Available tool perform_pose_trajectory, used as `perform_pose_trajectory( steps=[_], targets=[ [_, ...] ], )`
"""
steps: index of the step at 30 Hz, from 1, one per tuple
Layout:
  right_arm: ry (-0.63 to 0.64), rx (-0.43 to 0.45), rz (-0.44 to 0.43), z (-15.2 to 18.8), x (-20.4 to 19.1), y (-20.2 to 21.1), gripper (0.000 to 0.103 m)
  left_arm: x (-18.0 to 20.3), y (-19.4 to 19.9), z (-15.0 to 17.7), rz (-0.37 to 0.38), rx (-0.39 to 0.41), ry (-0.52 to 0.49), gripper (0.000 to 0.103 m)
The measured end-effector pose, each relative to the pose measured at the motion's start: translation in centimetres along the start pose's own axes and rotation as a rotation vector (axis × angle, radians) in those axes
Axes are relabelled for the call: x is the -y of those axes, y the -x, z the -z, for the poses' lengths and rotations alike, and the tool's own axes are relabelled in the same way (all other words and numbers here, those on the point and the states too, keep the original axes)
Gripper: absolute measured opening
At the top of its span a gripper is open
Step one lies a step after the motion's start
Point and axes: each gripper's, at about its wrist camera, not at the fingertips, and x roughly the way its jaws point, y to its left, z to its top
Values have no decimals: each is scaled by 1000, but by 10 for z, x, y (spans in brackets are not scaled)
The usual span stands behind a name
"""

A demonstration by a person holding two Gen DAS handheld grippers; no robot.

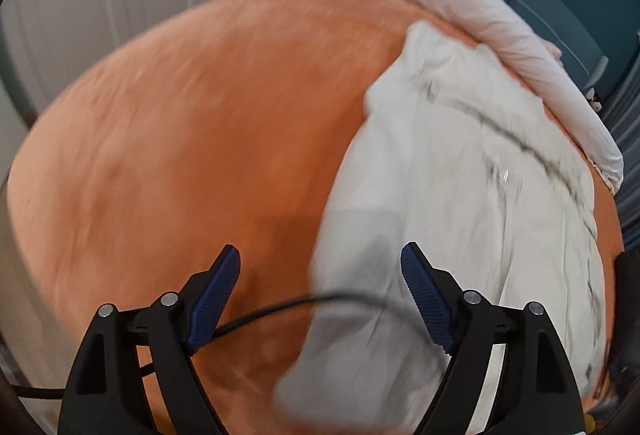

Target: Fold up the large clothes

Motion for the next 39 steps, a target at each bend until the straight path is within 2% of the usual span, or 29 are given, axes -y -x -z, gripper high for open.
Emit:
perform_pose_trajectory(
  steps=[3,5,9,11,13,16,20,23,24,26,28,30,32,33,34,35,36,37,39],
  targets=[
    [-80,-51,-15,23,11,3,68,-19,11,25,-36,-33,88,80],
    [-47,-17,-21,30,2,14,68,-27,44,39,-50,23,130,79],
    [80,29,11,35,-22,22,77,-27,122,61,-107,164,45,79],
    [94,30,23,34,-26,16,77,-23,140,67,-109,188,-11,79],
    [68,26,27,32,-22,9,77,-11,146,68,-78,193,-41,82],
    [19,23,18,29,-15,1,77,-3,133,70,-43,174,-17,87],
    [-38,-21,1,27,-4,-15,78,-6,73,64,36,44,141,87],
    [-62,-47,-30,26,-3,-27,78,-6,41,55,46,30,208,86],
    [-64,-51,-39,27,-3,-29,78,-6,33,51,12,27,218,87],
    [-68,-62,-54,28,-5,-35,78,-6,19,44,14,34,215,87],
    [-67,-77,-66,29,-9,-41,78,-7,4,38,-31,18,200,87],
    [-57,-76,-61,30,-13,-43,80,-13,-8,36,-29,-2,197,87],
    [-51,-77,-65,30,-17,-45,80,-13,-9,36,-18,14,176,87],
    [-53,-77,-75,31,-17,-46,71,-11,-10,35,-13,9,152,84],
    [-57,-81,-92,31,-18,-47,62,-11,-9,36,-7,9,142,71],
    [-62,-91,-131,31,-19,-47,45,-10,-7,35,36,7,131,60],
    [-57,-87,-149,31,-22,-44,29,-7,-4,35,115,-9,119,21],
    [-42,-73,-145,30,-25,-39,24,-6,-3,34,151,-24,112,10],
    [-5,-22,-164,28,-33,-18,16,2,19,34,172,17,63,3]
  ],
)
